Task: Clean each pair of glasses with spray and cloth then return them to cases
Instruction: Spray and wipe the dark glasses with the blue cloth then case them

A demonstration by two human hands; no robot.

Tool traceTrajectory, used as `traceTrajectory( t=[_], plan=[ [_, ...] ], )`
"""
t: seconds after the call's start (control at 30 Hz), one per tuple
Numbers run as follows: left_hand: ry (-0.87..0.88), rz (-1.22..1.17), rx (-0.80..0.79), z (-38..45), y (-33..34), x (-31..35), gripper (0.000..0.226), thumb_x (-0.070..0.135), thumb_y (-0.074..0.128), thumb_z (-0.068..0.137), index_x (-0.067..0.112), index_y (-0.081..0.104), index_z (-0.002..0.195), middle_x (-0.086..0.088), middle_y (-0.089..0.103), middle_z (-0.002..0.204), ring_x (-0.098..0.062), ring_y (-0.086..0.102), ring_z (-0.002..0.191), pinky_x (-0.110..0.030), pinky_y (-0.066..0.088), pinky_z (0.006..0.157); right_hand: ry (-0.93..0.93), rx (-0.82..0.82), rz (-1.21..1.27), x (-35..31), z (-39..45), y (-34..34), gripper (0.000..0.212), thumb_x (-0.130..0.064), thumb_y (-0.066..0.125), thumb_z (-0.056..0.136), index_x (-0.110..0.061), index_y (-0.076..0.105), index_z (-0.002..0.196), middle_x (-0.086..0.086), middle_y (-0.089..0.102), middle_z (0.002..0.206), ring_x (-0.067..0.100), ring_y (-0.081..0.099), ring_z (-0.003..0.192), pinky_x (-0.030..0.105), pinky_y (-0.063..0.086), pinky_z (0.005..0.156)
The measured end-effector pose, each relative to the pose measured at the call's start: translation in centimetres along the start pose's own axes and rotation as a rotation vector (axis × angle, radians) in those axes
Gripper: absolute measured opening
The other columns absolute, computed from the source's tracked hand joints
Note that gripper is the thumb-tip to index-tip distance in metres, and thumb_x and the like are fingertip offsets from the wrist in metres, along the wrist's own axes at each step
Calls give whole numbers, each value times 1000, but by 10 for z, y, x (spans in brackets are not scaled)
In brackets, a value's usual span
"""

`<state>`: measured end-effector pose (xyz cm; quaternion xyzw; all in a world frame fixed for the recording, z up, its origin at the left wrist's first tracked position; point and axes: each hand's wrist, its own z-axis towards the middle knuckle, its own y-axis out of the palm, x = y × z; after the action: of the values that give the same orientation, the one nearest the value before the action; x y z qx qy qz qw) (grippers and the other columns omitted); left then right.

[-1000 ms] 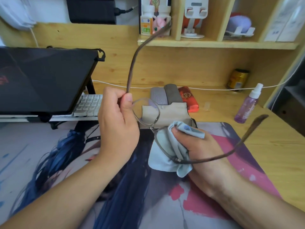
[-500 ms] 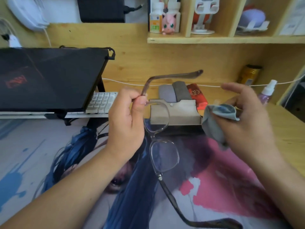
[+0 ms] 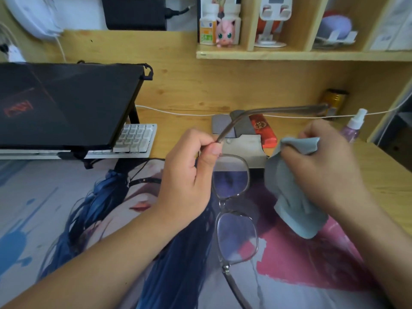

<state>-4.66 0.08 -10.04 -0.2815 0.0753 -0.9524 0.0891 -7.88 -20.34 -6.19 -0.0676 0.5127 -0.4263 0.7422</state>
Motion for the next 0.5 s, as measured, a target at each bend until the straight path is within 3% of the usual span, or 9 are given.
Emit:
traceTrajectory(
  t=[0.1, 0.17, 0.23, 0.3, 0.37, 0.43, 0.5],
  plan=[
    [53, -29, -48, 0, 2, 5, 16, 8, 46, 101, 1, 55, 89, -11, 57, 83, -27, 55, 76, -39, 45, 68, 160, -49, 5, 6, 4, 7, 22, -28, 65, 89, -11, 55, 79, 5, 60, 68, 26, 57, 70, 33, 38, 57],
    [59, -31, -77, -1, 3, 4, 15, 7, 46, 100, 1, 55, 89, -11, 57, 84, -26, 54, 77, -36, 45, 69, 341, -96, 383, 0, 2, 10, 16, -24, 65, 92, -11, 67, 82, 10, 71, 77, 26, 66, 75, 31, 47, 63],
    [46, -21, -90, -3, 5, 0, 18, 8, 46, 100, -2, 55, 88, -11, 56, 84, -27, 54, 77, -35, 44, 69, 454, -258, 766, -7, -5, 12, 16, -21, 62, 96, -17, 74, 85, 6, 76, 88, 25, 71, 89, 35, 55, 78],
    [24, 4, -82, -4, 5, -5, 20, 9, 47, 101, -2, 55, 87, -10, 55, 83, -27, 54, 77, -35, 44, 70, 438, -582, 1032, -9, -16, 14, 26, -26, 56, 99, -7, 71, 111, 20, 71, 117, 36, 65, 116, 49, 49, 102],
    [6, 36, -71, -2, 3, -8, 18, 9, 48, 102, 1, 55, 87, -8, 55, 83, -25, 54, 77, -34, 44, 70, 378, -852, 1119, -6, -26, 16, 53, -29, 55, 100, 14, 47, 129, 43, 47, 134, 55, 48, 128, 64, 35, 111],
    [-18, 56, -72, 0, -1, -13, 12, 6, 51, 101, 8, 53, 89, -1, 54, 83, -20, 54, 77, -31, 43, 69, 304, -936, 1128, -1, -27, 15, 50, -26, 59, 95, 16, 51, 121, 42, 46, 135, 55, 46, 128, 65, 34, 111],
    [-47, 54, -88, 2, -4, -15, 24, -5, 58, 95, 17, 51, 91, 8, 50, 84, -11, 49, 76, -24, 39, 68, 273, -945, 1196, -1, -26, 13, 40, -13, 54, 87, 13, 59, 117, 34, 52, 137, 48, 48, 129, 59, 40, 108]
  ],
)
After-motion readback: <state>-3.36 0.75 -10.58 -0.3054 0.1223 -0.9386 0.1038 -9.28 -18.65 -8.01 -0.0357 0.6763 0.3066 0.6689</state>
